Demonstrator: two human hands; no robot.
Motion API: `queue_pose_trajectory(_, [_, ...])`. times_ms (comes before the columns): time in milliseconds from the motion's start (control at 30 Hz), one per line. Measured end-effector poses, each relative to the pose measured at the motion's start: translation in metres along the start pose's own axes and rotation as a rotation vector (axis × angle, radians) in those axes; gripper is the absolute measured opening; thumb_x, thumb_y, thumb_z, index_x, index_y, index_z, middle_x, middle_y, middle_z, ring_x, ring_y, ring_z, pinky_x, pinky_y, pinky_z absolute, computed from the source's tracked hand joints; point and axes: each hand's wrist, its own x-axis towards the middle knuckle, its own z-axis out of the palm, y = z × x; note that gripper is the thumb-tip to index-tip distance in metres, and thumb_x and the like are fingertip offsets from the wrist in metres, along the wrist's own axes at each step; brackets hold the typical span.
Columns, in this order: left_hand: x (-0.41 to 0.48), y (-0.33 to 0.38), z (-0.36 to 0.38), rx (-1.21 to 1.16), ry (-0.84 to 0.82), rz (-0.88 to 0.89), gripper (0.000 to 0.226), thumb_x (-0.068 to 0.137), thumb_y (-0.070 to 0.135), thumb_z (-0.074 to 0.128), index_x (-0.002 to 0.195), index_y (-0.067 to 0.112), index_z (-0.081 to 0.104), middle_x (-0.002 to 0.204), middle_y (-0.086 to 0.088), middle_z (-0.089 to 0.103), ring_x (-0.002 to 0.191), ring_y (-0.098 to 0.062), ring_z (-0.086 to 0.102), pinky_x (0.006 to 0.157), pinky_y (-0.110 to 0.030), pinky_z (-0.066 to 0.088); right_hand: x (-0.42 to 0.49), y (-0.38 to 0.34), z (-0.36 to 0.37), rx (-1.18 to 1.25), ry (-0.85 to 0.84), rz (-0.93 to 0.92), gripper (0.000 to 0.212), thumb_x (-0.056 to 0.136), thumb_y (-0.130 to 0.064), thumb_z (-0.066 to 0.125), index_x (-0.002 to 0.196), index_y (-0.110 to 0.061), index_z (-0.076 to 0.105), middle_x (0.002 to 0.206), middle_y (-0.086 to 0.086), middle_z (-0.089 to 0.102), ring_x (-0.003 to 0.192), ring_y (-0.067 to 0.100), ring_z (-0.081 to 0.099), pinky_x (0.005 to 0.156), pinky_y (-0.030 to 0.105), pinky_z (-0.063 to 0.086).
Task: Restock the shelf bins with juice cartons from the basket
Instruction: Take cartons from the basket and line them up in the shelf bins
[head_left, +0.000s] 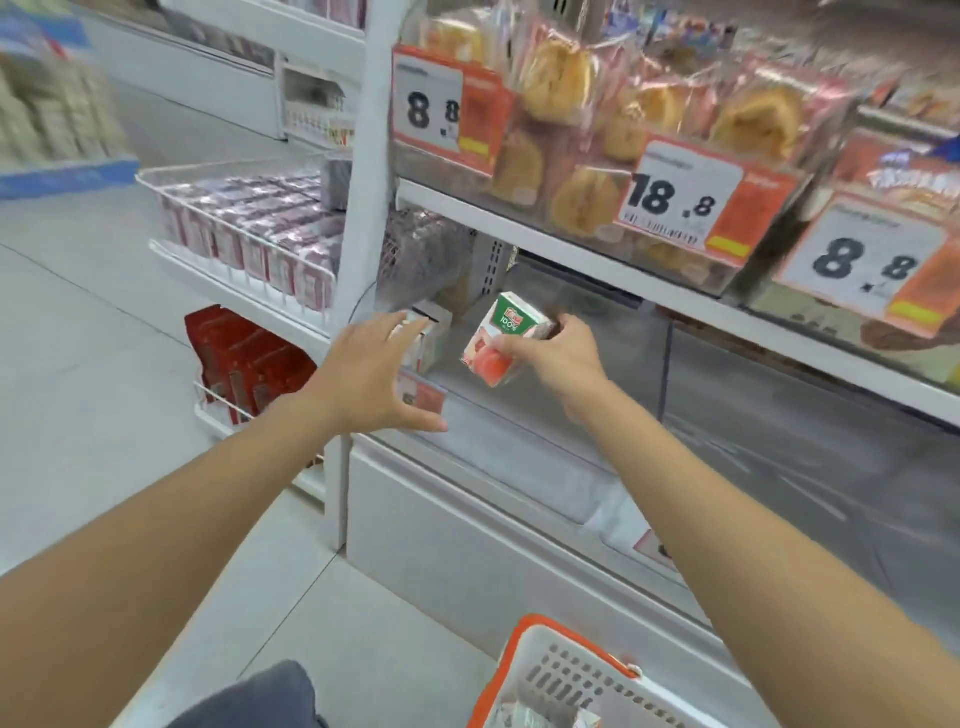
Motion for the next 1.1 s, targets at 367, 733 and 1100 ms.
queue_pose_trajectory(367, [0.016, -0.047, 0.040, 0.250, 0.213, 0.130, 0.116, 0.058, 0.087, 0.034, 0.147, 0.013, 0.035, 0.146, -0.004, 0.046, 0.139, -0.022, 0.039, 0.117, -0.053, 0.013, 0.132, 0.055, 0.075, -0.116, -0.085, 0.014, 0.051, 0.069, -0.021, 0.084, 0.110, -0.025, 0.055, 0.106, -0.007, 0.064, 0.098, 0.013, 0.062, 0.075, 0.021, 0.048])
queue_pose_trajectory(733, [0.015, -0.047, 0.042, 0.231, 0.222, 0.135, 0.115, 0.059, 0.086, 0.036, 0.148, 0.013, 0.036, 0.147, -0.003, 0.045, 0.136, -0.022, 0.043, 0.117, -0.055, 0.014, 0.136, 0.051, 0.096, 0.276, -0.458, 0.247, 0.042, 0.094, -0.015, 0.058, 0.125, -0.033, 0.037, 0.109, 0.003, 0.062, 0.086, 0.021, 0.062, 0.072, 0.035, 0.051])
queue_pose_trajectory(1100, [0.014, -0.047, 0.043, 0.241, 0.227, 0.133, 0.116, 0.059, 0.086, 0.038, 0.149, 0.013, 0.035, 0.145, -0.002, 0.046, 0.132, -0.021, 0.046, 0.118, -0.055, 0.015, 0.133, 0.061, 0.099, 0.139, -0.407, 0.203, 0.060, 0.088, -0.030, 0.069, 0.137, -0.026, 0.034, 0.130, 0.002, 0.061, 0.111, 0.019, 0.062, 0.098, 0.048, 0.051])
